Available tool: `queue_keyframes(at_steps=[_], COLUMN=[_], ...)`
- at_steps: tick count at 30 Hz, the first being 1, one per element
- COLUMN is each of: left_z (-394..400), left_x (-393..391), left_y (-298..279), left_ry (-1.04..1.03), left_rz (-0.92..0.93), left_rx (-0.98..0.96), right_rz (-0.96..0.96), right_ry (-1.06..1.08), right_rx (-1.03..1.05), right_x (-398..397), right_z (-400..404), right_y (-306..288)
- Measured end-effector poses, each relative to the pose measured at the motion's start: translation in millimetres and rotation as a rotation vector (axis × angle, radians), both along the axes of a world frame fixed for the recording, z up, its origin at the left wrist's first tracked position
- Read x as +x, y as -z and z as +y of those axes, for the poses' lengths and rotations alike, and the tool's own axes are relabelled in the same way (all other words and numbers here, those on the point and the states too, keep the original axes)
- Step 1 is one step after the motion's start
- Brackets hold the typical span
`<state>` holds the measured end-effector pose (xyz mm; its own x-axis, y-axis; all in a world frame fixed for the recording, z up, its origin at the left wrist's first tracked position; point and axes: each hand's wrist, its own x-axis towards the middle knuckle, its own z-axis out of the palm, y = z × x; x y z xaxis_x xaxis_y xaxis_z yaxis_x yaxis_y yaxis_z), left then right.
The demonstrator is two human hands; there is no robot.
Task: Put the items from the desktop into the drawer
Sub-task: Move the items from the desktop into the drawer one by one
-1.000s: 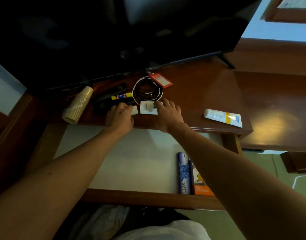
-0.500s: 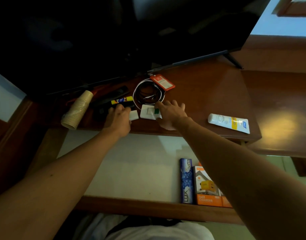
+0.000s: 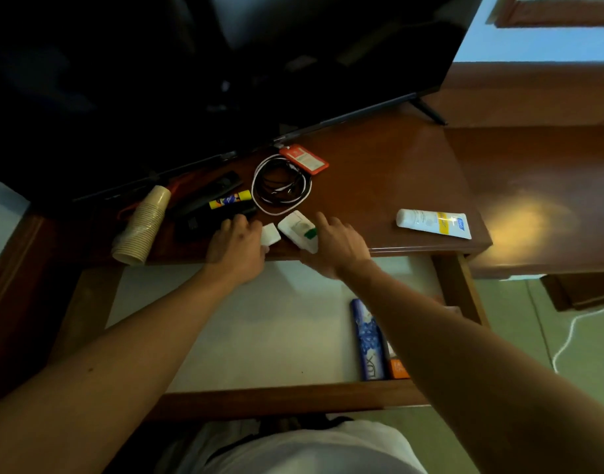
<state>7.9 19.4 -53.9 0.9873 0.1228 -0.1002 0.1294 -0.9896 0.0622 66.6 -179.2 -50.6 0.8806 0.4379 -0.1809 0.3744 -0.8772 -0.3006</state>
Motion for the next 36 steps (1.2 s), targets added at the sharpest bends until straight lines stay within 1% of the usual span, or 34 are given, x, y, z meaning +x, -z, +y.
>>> queue_keyframes(at_steps=[2, 4, 5, 8, 10, 13, 16, 19, 22, 27, 31, 36], left_z=[-8, -19, -24, -35, -39, -44, -55, -70, -84, -97, -100, -97], left_x=[-14, -28, -35, -59, -73, -87, -90, -85, -81, -79, -80, -82], left_y=[2, 8, 13, 33, 49, 68, 79, 88, 95, 104, 113, 120], left_ry=[0.005, -0.010, -0.024, -0.082, -0.127, -0.178, -0.172, -0.158, -0.137, -0.130, -0.109, -0.152], left_rz=[-0.070, -0.079, -0.071, -0.010, 0.062, 0.192, 0.298, 0.366, 0.409, 0.467, 0.466, 0.451], left_rx=[-0.063, -0.112, -0.130, -0.202, -0.268, -0.335, -0.385, -0.425, -0.427, -0.370, -0.371, -0.423], right_rz=[-0.014, -0.013, 0.026, 0.229, 0.297, 0.344, 0.402, 0.438, 0.448, 0.459, 0.441, 0.392], right_ry=[0.089, 0.140, 0.172, 0.273, 0.304, 0.334, 0.345, 0.338, 0.332, 0.292, 0.289, 0.254], right_rx=[0.083, 0.158, 0.193, 0.234, 0.190, 0.120, 0.012, -0.081, -0.121, -0.164, -0.203, -0.246], right_x=[-24, -47, -58, -84, -98, -112, -116, -118, -122, -123, -123, -113], right_z=[-7, -12, -15, -25, -32, -36, -39, -44, -44, -40, -36, -37], right_y=[9, 20, 25, 43, 55, 69, 76, 86, 95, 101, 102, 102])
